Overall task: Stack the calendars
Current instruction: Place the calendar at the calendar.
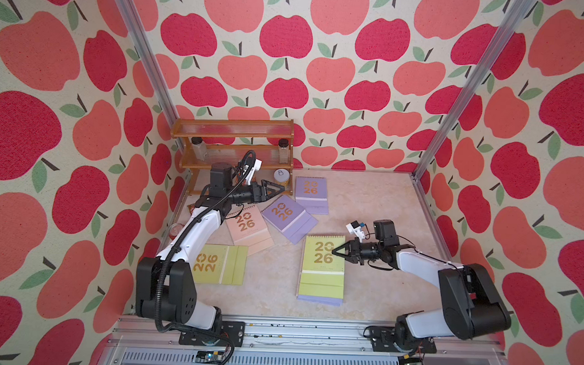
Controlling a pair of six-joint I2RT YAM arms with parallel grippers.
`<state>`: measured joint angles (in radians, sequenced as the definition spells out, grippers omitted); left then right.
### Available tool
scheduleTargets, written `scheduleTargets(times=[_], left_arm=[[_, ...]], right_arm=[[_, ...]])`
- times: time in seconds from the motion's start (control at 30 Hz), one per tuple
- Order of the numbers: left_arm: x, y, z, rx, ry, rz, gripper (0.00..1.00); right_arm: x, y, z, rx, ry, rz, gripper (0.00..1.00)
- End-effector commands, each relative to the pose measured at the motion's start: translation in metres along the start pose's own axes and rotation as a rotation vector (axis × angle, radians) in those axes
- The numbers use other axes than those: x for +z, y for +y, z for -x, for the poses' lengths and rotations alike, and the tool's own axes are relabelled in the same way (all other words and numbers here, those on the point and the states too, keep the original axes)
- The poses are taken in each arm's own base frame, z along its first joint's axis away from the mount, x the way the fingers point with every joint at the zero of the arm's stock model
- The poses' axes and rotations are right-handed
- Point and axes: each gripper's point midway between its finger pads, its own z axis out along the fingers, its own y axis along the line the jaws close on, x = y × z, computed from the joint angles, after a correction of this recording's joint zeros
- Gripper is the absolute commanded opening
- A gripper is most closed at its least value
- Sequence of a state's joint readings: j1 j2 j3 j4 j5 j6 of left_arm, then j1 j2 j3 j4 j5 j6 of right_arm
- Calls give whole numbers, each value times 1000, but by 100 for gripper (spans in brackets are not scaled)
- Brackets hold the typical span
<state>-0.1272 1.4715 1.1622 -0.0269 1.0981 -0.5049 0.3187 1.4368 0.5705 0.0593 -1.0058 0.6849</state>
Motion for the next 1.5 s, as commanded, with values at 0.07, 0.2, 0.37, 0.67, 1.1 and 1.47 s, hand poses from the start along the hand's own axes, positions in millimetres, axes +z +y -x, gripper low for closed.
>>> scheduleTargets(times=[0.07, 0.2, 0.37, 0.67, 1.1, 1.47], left_arm=[[4, 0, -1, 8, 16, -10, 87], [4, -1, -3, 16, 19, -7, 87], [4, 2, -4, 10, 21, -4, 87], [10, 3, -2, 8, 22, -8, 87], [16, 4, -1, 7, 32, -12, 87], [19, 6, -3, 3, 40, -13, 87]], right_arm=[[2, -3, -4, -9, 9, -2, 0], [3, -8, -3, 2, 11, -12, 1], [4, -14, -4, 9, 13, -39, 7], [3, -22, -6, 5, 16, -86, 17], [3, -29, -5, 10, 22, -122, 24], [-2, -30, -3, 1, 18, -180, 35]])
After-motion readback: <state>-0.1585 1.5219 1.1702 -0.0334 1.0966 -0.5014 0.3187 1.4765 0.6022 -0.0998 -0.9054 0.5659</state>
